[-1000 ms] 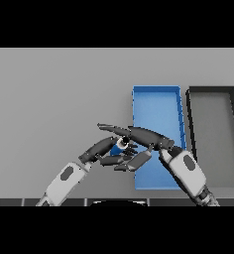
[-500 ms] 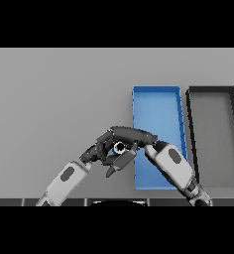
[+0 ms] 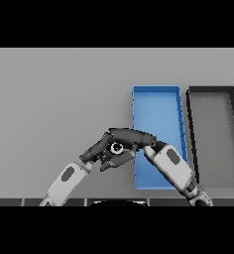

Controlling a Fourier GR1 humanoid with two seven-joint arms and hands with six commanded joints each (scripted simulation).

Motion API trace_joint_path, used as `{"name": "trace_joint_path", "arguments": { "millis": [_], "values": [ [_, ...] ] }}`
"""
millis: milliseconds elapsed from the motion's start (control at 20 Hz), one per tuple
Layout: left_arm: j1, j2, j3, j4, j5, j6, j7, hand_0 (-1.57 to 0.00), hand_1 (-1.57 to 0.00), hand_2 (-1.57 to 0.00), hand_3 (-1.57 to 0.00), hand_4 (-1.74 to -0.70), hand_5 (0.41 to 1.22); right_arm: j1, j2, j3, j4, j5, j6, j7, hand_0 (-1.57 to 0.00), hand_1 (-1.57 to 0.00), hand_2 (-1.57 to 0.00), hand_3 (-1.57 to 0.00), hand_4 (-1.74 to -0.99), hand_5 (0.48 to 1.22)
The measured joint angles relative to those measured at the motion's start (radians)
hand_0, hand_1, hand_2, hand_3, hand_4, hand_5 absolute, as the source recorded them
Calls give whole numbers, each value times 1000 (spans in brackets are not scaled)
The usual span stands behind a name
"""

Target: Pick up the blue pipe and place it into the blue bin.

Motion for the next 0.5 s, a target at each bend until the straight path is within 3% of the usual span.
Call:
{"name": "trace_joint_path", "arguments": {
  "millis": [50, 100, 150, 200, 300, 350, 500],
  "values": [
    [3, 11, 4, -6, 0, -6, -5, -1571, -1569, -1571, -1442, -1724, 1221, 1, 10, -4, 0, -11, 1, 23, -1532, -1533, -1533, -1523, -1475, 1171],
    [1, 20, 12, -12, 7, -15, 2, -1569, -1513, -1458, -1468, -1656, 1221, 6, 11, -15, -4, -18, -2, 29, -1540, -1540, -1541, -1533, -1478, 1181],
    [0, 20, 9, -4, -7, -10, -29, -1307, -1239, -1188, -1203, -1542, 1221, -2, 18, -20, -5, -20, -2, 58, -1546, -1547, -1547, -1541, -1481, 1189],
    [-6, 31, 9, -6, -33, -17, -30, -1045, -991, -950, -963, -1426, 1221, 14, 20, -22, -11, -7, 4, 24, -1551, -1551, -1552, -1547, -1483, 1195],
    [-10, 21, 2, -1, -64, -45, -7, -668, -634, -608, -616, -1226, 1221, 18, 23, -20, -18, -7, -14, 37, -1558, -1558, -1559, -1555, -1485, 1205],
    [-15, 23, 7, 3, -82, -65, -40, -535, -507, -486, -492, -1144, 1221, 24, 32, -12, -32, -13, -25, 41, -1561, -1561, -1561, -1559, -1486, 1208],
    [-25, 15, 15, 19, -168, -74, -87, -273, -259, -248, -252, -955, 972, 19, 28, -13, -36, -4, -45, 46, -1566, -1566, -1566, -1565, -1488, 1214]
  ]
}}
